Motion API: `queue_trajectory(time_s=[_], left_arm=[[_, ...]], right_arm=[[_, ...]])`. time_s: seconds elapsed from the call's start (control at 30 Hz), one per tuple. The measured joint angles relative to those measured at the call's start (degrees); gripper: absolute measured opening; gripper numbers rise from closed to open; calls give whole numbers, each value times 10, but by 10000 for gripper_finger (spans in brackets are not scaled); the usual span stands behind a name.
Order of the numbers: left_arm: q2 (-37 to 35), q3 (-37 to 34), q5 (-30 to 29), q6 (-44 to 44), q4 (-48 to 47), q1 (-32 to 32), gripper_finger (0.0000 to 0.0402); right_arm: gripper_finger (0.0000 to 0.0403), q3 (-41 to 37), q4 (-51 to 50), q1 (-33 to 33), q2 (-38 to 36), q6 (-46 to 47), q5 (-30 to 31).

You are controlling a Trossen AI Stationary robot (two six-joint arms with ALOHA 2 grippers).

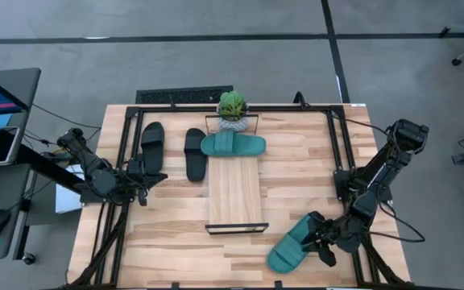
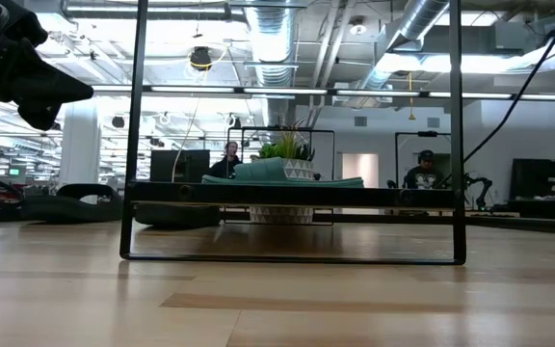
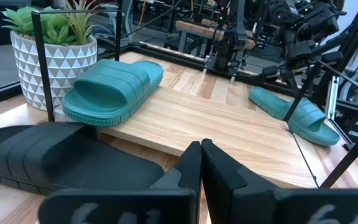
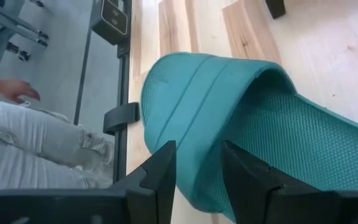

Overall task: Pick and place slides into the shelf
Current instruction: Put the green slide on the shelf

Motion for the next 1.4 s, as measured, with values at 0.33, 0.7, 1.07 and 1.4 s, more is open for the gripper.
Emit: queue_trajectory(time_s=[0.33, 0.7, 1.07, 1.4], left_arm=[[0, 0, 0, 0, 0, 0, 0], [0, 0, 0, 0, 0, 0, 0], [0, 0, 0, 0, 0, 0, 0], [0, 0, 0, 0, 0, 0, 0]], right_arm=[[116, 0, 42, -4, 53, 10, -19], [107, 0, 149, -7, 128, 19, -12], [6, 1, 150, -26, 132, 32, -18], [2, 18, 50, -33, 68, 28, -12]])
